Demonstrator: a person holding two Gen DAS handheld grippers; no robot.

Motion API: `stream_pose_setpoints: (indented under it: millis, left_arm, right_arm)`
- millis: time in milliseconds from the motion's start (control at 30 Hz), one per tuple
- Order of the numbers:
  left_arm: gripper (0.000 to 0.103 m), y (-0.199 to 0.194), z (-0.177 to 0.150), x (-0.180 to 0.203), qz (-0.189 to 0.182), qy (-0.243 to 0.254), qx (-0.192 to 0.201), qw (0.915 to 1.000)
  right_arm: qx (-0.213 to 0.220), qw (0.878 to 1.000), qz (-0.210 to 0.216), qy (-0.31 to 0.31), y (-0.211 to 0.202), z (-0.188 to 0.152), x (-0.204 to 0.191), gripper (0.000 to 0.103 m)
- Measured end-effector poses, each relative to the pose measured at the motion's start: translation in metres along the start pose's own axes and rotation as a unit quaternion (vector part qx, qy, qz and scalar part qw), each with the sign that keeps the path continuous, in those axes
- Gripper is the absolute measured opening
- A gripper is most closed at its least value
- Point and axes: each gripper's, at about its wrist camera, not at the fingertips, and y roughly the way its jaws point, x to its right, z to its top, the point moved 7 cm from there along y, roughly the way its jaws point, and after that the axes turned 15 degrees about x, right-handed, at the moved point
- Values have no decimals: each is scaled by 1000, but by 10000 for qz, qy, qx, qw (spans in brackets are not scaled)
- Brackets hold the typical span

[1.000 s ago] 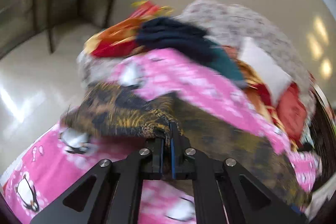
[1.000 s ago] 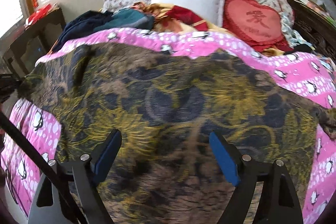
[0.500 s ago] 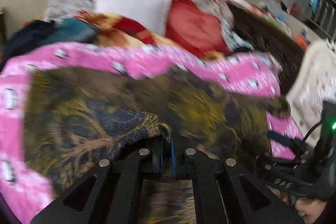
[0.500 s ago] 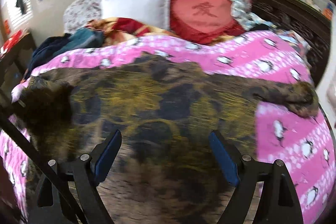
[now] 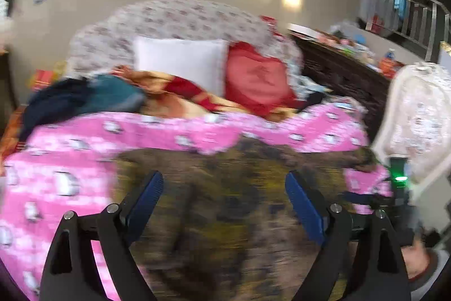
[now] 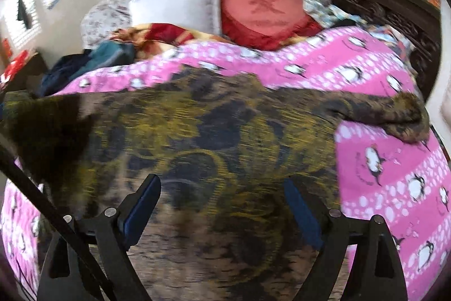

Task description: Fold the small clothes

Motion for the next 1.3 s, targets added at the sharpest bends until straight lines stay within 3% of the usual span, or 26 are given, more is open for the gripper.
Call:
stream_pose_setpoints:
  millis: [100, 367, 533, 667, 700, 767, 800, 833, 900, 1067, 1200, 1300]
  left_arm:
    - [88, -4, -8, -39, 664, 219, 2, 9976]
    - [88, 7, -55, -100, 1338, 77, -567, 9894]
    - [88, 9, -70, -124, 1490, -253, -664, 9863]
    - [88, 10, -75, -132, 1547, -321, -725, 9848]
    - [88, 10, -76, -133, 1534, -365, -737, 9847]
    - [88, 11, -75, -133, 1521, -400, -743, 9848]
    - [88, 10, -74, -133, 1524, -390, -734, 9848]
    - [88, 9, -72, -132, 1521, -375, -719, 9850]
    - [88, 7, -69, -131, 1511, -351, -678, 9856]
    - [88, 9, -57, -126, 1508, -425, -531, 9862]
    - [88, 22, -57, -113, 1469, -489, -539, 9865]
    - [88, 31, -62, -105, 1472, -462, -620, 9861]
  right_arm:
    - [86, 9988, 454, -158, -5, 4, -36, 92]
    - [550, 9861, 1388, -733, -17, 15, -144, 92]
    - [63, 9782, 1684, -1211, 13, -23, -196, 83]
    - [-141, 9763, 1756, -1258, 35, -42, -217, 81]
    - [-197, 9765, 1751, -1241, 43, -46, -221, 77]
    - [-359, 9748, 1755, -1331, 60, -53, -226, 54]
    - [-415, 9736, 1776, -1374, 64, -54, -226, 32]
    - [-436, 9733, 1797, -1360, 66, -54, -224, 14]
    - [-379, 9749, 1897, -1104, 60, -42, -209, 13]
    - [486, 9815, 1693, -755, 18, 19, -138, 11]
    - [1288, 9860, 1018, -288, -10, 74, -58, 11]
    - [1391, 9892, 453, -26, -6, 85, -7, 10]
